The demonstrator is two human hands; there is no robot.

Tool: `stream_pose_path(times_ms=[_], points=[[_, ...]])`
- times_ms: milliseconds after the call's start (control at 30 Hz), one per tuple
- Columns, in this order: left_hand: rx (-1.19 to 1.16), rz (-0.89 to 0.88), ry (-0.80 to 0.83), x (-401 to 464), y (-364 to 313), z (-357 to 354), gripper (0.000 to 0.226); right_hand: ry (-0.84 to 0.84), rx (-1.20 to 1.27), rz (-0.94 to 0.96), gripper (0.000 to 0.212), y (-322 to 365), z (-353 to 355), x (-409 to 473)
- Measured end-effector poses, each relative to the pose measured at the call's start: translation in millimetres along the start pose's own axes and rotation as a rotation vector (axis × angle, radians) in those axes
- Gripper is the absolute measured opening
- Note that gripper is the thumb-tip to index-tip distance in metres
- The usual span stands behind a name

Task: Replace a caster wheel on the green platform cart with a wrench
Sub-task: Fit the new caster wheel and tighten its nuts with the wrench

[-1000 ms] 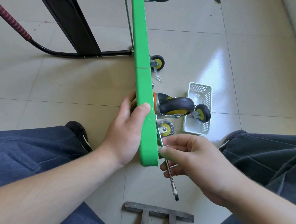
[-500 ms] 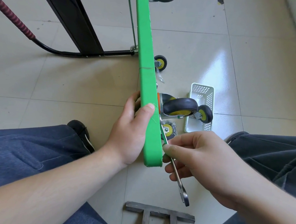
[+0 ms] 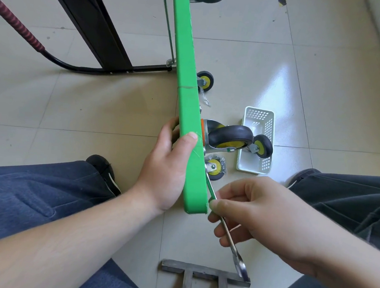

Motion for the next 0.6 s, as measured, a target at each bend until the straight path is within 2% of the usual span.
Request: stream_pose_path(times_ms=[200,300,400,600], points=[[0.015,0.001,-0.006,0,0,0,0.062,-0.088,-0.073,-0.027,0.013,-8,22,3],[0.005,0.004,-0.008,0,-1,0,0.064,-0.24,-0.079,-0.002,0.019,-9,50,16],[-0.012,0.003,-0.001,-2,-3,-2,0.066,-0.367,0.041,-0.011,0.021,-10,78,25],[-0.014,0.026,-0.009,-1,-1,-1,0.052,-0.255,-0.184,-0.12,0.019,-23,109,33]])
Point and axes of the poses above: each hand's wrist, its own x-axis towards the middle knuckle, its own z-axis out of the back of the hand, y = z × x, the point moved 7 cm from there along x, towards the middle knuckle, and after that the axes turned 10 degrees about z, right-handed, at the moved point
